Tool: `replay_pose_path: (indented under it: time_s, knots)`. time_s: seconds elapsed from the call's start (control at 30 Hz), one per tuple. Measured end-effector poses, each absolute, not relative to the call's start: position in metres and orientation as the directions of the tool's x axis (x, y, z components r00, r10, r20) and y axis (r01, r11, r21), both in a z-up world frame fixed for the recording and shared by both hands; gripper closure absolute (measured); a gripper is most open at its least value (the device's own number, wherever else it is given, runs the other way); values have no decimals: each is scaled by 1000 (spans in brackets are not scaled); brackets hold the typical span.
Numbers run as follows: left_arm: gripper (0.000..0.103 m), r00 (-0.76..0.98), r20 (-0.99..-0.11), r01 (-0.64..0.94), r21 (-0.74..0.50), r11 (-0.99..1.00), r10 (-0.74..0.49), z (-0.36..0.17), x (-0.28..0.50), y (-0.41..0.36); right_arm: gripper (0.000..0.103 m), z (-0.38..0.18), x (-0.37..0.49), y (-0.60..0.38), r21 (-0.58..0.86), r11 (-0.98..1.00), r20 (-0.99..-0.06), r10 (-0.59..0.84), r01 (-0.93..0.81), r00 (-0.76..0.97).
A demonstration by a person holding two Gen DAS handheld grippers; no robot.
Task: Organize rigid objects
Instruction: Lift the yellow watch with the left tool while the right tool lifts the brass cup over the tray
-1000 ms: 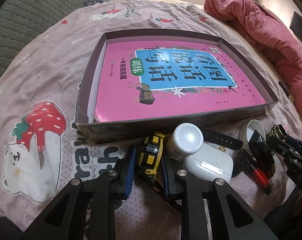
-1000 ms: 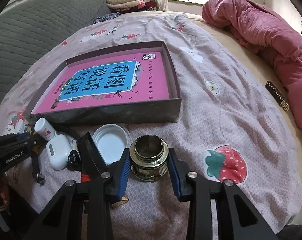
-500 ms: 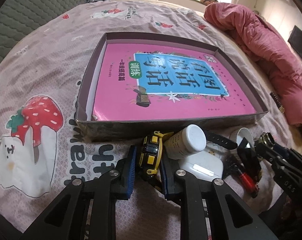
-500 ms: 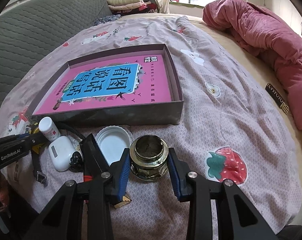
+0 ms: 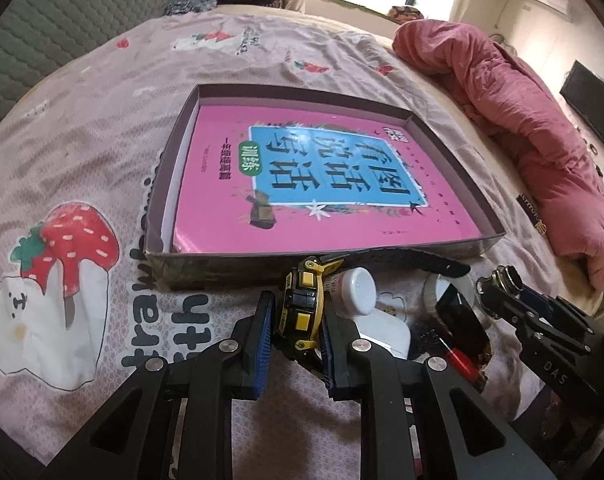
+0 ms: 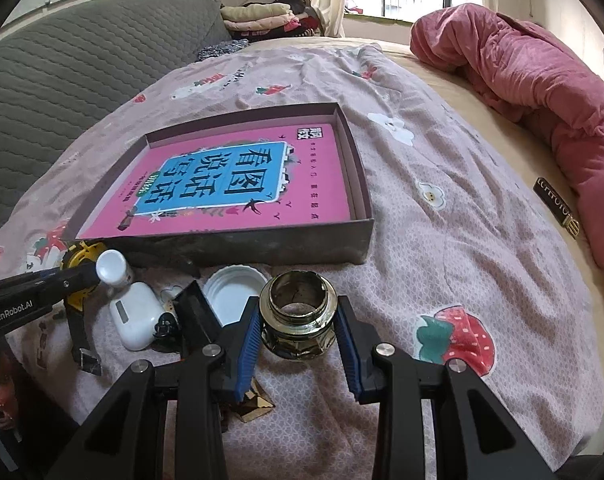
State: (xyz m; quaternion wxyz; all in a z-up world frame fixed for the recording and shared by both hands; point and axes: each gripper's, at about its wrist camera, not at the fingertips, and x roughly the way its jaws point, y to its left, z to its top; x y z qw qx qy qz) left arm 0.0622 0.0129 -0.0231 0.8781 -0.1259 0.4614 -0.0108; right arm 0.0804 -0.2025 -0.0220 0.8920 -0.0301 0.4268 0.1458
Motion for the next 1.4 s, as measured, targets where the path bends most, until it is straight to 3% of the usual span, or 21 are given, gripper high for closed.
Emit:
replay_pose_path:
  time_s: [1.4]
  knots:
    - [82,702,-705,-118,-251,961,-98,12,43,35,67,9,66,-196,101,923,-657,343,-372,671]
